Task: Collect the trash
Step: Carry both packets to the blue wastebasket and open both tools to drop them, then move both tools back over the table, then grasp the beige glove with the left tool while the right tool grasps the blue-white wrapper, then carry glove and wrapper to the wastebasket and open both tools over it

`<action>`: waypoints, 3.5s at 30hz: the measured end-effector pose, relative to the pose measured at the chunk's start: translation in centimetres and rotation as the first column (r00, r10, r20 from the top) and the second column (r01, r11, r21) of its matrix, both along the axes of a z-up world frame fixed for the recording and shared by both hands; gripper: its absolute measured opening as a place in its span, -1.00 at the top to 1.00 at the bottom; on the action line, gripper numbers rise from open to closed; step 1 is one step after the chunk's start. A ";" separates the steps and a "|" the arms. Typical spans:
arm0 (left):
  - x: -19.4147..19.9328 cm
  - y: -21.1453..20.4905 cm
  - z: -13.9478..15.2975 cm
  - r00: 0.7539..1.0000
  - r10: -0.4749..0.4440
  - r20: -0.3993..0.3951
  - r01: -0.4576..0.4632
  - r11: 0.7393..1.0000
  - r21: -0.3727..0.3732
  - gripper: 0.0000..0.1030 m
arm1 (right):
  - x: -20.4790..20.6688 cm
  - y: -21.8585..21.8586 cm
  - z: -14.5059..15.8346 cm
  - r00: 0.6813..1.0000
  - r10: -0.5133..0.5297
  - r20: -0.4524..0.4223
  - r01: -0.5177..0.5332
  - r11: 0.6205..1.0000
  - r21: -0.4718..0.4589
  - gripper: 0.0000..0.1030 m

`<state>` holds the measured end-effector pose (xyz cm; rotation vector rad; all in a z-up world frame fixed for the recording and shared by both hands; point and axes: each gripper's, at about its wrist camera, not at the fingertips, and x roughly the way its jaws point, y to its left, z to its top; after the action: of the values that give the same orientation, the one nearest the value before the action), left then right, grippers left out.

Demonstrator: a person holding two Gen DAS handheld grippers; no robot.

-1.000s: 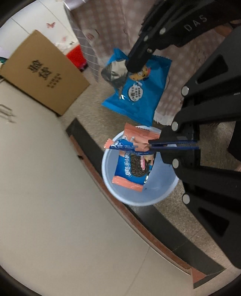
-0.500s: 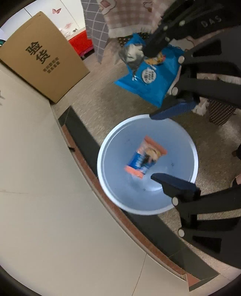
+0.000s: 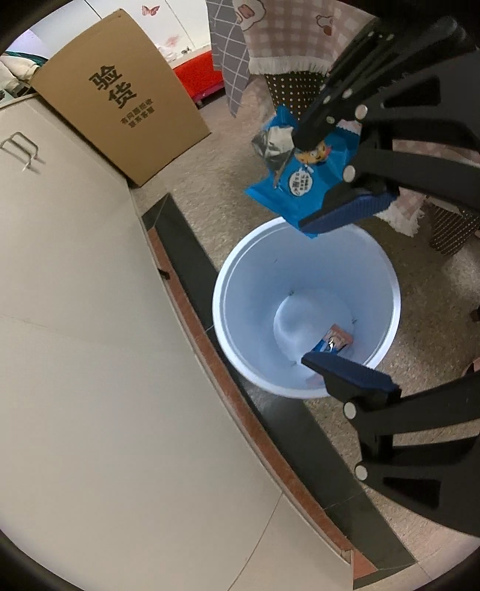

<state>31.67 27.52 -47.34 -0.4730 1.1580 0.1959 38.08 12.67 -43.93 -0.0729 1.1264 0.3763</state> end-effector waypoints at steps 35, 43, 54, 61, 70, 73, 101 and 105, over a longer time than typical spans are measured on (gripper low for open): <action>-10.7 -16.8 30.6 0.856 -0.317 0.408 0.280 0.948 0.150 -0.48 | -17.2 -18.8 32.2 0.873 -0.275 0.403 0.148 0.937 0.317 -0.32; -11.0 -35.5 33.9 0.649 -0.650 0.395 0.597 0.757 0.265 -0.48 | -22.0 -36.3 33.0 0.759 -0.490 0.429 0.407 0.871 0.275 -0.32; -7.9 -53.7 32.1 0.440 -0.857 0.267 0.777 0.512 0.366 -0.48 | -21.7 -51.9 29.0 0.753 -0.559 0.346 0.547 0.825 0.141 -0.28; -4.9 -55.2 31.0 0.476 -0.842 0.254 0.777 0.538 0.326 -0.47 | -18.2 -51.6 29.1 0.844 -0.397 0.361 0.445 0.893 -0.060 -0.20; -3.3 -57.8 31.3 0.439 -0.865 0.242 0.782 0.500 0.371 -0.42 | -14.5 -52.5 27.6 0.927 -0.257 0.272 0.286 0.955 -0.073 0.62; -2.8 -59.0 31.7 0.429 -0.866 0.258 0.780 0.499 0.378 -0.28 | -14.9 -52.7 27.6 0.921 -0.266 0.285 0.301 0.950 -0.086 0.75; -7.4 -42.9 36.2 0.533 -0.676 0.508 0.704 0.688 0.176 0.86 | -19.8 -44.4 35.1 0.868 -0.304 0.394 0.241 0.949 0.203 0.78; -7.9 -36.2 35.5 0.612 -0.613 0.500 0.628 0.761 0.165 0.86 | -18.4 -38.0 34.9 0.899 -0.238 0.367 0.152 0.957 0.248 0.78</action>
<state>23.73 -8.67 -11.87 -0.0976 0.7099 -0.5464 19.71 -25.35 -9.07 0.1498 0.6803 0.2831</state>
